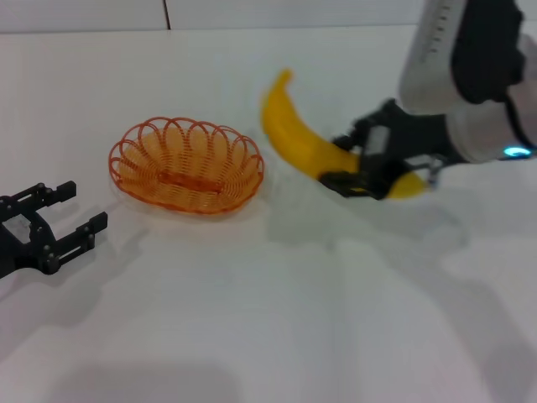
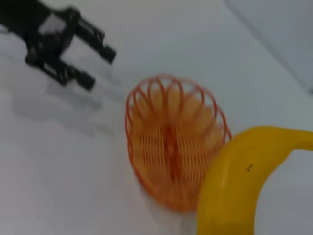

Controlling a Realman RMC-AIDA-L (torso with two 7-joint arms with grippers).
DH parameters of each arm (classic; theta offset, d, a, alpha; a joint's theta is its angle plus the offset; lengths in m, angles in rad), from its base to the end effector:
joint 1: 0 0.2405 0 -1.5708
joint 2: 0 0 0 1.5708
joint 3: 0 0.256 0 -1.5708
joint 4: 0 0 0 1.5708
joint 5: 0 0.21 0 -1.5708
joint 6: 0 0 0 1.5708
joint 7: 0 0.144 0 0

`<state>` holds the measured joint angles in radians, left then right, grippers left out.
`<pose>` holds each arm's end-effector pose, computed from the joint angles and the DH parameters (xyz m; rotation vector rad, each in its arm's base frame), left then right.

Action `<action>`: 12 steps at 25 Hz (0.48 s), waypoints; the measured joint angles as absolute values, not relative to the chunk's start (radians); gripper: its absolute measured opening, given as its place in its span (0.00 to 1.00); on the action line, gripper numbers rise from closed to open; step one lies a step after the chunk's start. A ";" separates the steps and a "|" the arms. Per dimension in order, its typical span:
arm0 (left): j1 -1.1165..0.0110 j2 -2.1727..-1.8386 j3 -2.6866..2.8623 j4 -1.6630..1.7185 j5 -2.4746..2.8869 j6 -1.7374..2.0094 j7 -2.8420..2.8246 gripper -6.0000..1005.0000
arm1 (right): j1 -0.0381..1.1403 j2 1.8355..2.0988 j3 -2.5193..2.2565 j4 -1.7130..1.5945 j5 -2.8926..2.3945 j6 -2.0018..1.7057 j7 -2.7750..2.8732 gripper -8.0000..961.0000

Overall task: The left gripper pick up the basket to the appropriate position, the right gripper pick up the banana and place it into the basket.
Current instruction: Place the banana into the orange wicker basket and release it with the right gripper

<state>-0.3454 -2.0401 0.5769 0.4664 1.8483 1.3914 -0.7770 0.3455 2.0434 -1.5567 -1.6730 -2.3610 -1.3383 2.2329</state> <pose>-0.3481 0.2880 0.0086 -2.3965 -0.3441 -0.5243 0.1501 0.3234 0.0056 -2.7089 0.2767 -0.1715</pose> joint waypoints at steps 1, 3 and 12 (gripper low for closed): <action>-0.346 -2.040 0.577 0.466 1.848 1.391 -0.777 0.65 | 0.352 2.043 -1.581 -1.669 -2.357 -1.302 2.231 0.51; -0.348 -2.041 0.579 0.466 1.848 1.391 -0.777 0.65 | 0.370 2.043 -1.640 -1.652 -2.352 -1.205 2.231 0.51; -0.358 -2.041 0.577 0.442 1.846 1.391 -0.754 0.65 | 0.469 2.046 -1.875 -1.472 -2.323 -0.771 2.243 0.52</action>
<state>-0.3584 -2.0411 0.5770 0.4418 1.8460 1.3914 -0.7540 0.4692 2.0462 -1.8749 -1.4724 -2.3231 -0.7715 2.2429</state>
